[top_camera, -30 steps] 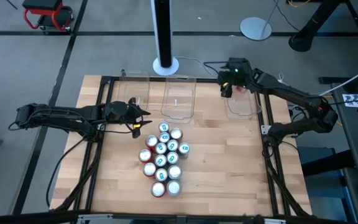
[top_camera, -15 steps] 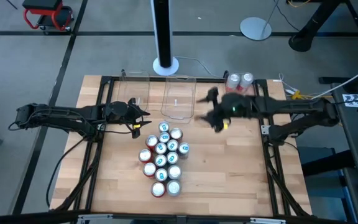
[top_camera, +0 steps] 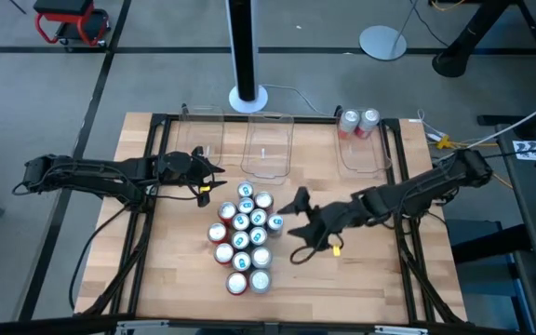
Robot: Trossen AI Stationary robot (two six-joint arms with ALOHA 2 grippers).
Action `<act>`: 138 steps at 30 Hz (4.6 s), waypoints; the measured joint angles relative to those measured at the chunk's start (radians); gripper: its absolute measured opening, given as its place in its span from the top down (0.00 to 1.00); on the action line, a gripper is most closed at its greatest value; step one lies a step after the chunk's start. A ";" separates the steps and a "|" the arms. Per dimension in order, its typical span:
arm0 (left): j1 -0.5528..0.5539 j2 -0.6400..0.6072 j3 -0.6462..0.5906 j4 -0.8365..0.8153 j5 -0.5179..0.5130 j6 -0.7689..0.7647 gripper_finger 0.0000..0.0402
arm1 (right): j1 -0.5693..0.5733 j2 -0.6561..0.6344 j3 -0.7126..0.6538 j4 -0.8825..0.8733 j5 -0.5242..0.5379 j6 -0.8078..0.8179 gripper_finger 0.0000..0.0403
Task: Sort soda cans
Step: Put the blue-white soda can into the right transparent bin
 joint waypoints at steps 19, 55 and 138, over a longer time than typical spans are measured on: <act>0.000 0.000 0.000 -0.004 0.000 0.000 0.58 | 0.034 0.395 0.549 -0.397 -0.109 -0.025 0.14; 0.000 0.000 0.000 -0.002 0.000 -0.008 0.58 | 0.015 0.547 0.629 -0.413 -0.329 0.029 0.13; 0.000 0.000 0.000 0.001 0.000 -0.008 0.58 | 0.020 0.636 0.628 -0.523 -0.345 0.081 0.28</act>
